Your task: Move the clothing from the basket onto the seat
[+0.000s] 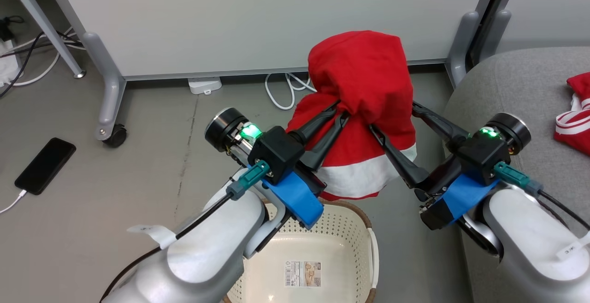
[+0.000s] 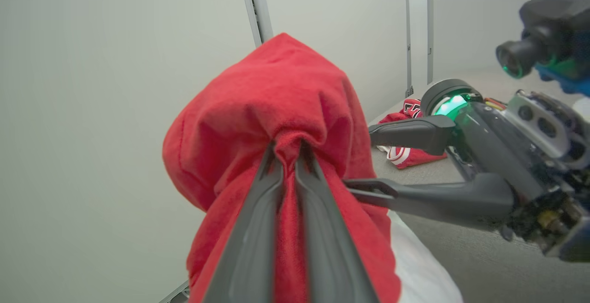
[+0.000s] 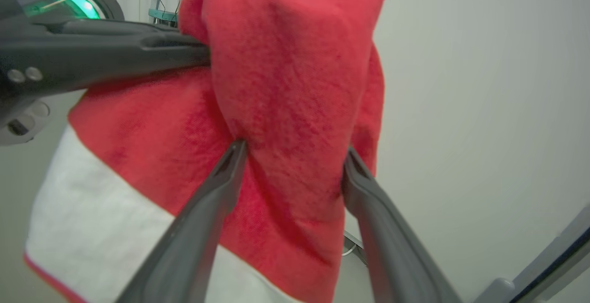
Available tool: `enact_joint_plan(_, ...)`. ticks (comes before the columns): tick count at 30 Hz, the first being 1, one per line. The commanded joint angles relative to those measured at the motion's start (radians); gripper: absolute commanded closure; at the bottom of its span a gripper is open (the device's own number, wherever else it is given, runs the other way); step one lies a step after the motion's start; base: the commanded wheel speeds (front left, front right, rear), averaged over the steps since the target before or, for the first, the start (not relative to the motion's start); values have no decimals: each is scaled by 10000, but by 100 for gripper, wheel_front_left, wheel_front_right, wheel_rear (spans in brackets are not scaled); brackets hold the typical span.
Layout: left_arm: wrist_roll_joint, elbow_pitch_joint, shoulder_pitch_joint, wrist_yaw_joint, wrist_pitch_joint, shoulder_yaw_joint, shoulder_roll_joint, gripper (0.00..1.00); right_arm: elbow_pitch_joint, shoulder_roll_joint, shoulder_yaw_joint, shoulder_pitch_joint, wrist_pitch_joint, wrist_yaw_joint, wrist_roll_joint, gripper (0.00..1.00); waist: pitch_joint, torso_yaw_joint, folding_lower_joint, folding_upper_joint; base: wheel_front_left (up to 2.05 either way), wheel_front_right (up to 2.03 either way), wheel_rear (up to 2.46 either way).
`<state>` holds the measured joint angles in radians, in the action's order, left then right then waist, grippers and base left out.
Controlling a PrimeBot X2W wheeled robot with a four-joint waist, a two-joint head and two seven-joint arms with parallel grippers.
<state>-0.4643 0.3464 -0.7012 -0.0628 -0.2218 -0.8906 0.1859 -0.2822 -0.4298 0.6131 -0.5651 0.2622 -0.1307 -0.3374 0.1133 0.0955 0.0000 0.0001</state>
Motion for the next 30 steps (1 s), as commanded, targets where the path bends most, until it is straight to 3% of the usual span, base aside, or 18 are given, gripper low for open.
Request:
enact_joint_plan(1, 87, -48, -110, -46, -3, -40, 9, 100, -85, -178, 173, -258, 42, -2, -136, 0, 2, 7, 0, -1, 0, 0, 0)
enact_joint_plan(7, 166, -209, -163, -51, 31, -240, -60, 100, -137, -501, 1344, -675, 42, -3, -1302, 0, 86, 61, 0, -1, 0, 0, 0)
enact_joint_plan(8, 172, -223, -181, -53, 30, -259, -62, 100, -178, -516, 1463, -700, 42, -2, -1488, 9, 102, 64, 0, -1, 0, 0, 0)
enact_joint_plan(9, 170, -235, -196, -54, 28, -269, -66, 100, -135, -521, 1545, -743, 42, -3, -1627, 100, 119, 65, 0, -1, 0, 0, 0)
enact_joint_plan(30, -14, -126, -116, 37, -23, -427, 47, 100, 33, -388, 1386, -379, 42, -3, -1730, 100, -52, 2, 0, -1, 0, 0, 0)
